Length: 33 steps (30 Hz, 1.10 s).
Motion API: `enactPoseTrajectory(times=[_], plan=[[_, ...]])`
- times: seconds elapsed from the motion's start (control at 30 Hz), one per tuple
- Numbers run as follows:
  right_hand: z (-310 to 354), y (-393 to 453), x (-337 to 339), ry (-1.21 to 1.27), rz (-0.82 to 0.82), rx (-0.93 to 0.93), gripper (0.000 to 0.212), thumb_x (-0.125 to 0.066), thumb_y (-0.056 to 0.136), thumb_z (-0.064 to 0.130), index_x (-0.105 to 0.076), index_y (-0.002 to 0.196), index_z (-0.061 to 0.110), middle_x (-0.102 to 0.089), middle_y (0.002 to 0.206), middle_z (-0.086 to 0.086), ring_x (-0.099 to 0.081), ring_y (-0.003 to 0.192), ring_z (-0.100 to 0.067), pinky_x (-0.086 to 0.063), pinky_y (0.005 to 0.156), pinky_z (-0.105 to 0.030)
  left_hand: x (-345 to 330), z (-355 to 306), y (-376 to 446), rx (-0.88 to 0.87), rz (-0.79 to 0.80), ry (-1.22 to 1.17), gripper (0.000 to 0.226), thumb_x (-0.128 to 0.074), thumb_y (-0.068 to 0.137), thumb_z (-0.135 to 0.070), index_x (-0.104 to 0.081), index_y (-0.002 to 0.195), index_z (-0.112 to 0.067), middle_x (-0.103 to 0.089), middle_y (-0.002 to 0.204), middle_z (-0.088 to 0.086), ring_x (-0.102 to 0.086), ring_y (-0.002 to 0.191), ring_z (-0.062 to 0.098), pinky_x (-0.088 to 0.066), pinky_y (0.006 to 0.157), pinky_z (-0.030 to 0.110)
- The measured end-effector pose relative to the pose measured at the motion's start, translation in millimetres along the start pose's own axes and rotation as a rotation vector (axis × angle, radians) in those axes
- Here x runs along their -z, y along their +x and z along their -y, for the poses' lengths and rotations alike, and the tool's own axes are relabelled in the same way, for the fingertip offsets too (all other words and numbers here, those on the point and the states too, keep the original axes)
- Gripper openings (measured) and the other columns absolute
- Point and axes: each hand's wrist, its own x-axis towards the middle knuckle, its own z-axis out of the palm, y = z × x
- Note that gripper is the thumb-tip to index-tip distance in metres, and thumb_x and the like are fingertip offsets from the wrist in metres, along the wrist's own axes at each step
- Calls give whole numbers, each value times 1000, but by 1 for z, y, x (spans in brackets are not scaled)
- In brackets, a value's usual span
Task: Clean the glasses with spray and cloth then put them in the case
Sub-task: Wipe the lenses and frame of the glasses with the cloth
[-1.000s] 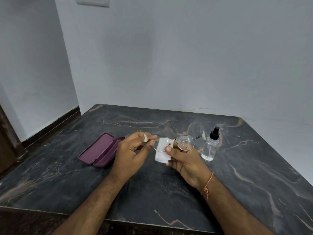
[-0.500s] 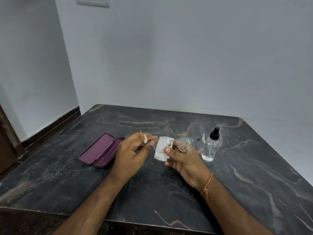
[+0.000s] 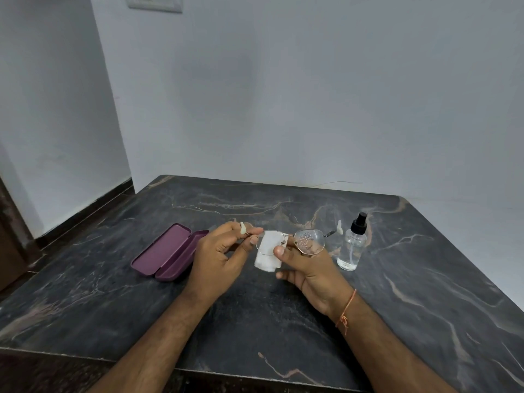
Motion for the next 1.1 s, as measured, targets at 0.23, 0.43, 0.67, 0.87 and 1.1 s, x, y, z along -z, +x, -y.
enactPoseTrajectory(times=[0.23,0.43,0.67,0.87,1.1], plan=[[-5,1,3,-31,63,-60,59,-88,80,21,-68,129,-5,-77,121,-20,-76,106,-30,-63,78,-37,1,4,-1,12,16,19,21,-71,105,-16,-84,121,-13,-81,117,-3,-77,113,17,-66,92,43],[-2,1,0,-6,22,7,36,-82,81,13,-80,117,12,-78,116,-16,-76,99,-25,-60,68,-28,0,-4,0,59,16,-45,23,-73,104,-13,-82,120,-28,-80,116,-3,-78,113,22,-66,93,48],[1,-4,0,-49,133,-32,46,-88,80,22,-79,126,17,-76,126,-15,-72,109,-25,-59,72,-31,-1,0,0,94,42,-80,19,-73,103,-22,-84,118,-27,-73,116,-5,-75,114,23,-65,94,43],[-3,-1,3,-66,131,-67,42,-78,87,12,-75,128,5,-77,121,-17,-74,106,-29,-62,77,-35,0,0,1,86,57,-72,20,-71,104,-24,-84,118,-24,-77,117,-3,-74,115,18,-63,97,35],[-3,2,2,8,-18,27,37,-82,77,7,-77,114,2,-79,115,-20,-78,104,-30,-66,79,-37,0,-7,1,59,0,-16,21,-71,103,-20,-83,121,-19,-81,115,-3,-77,113,15,-63,95,29]])
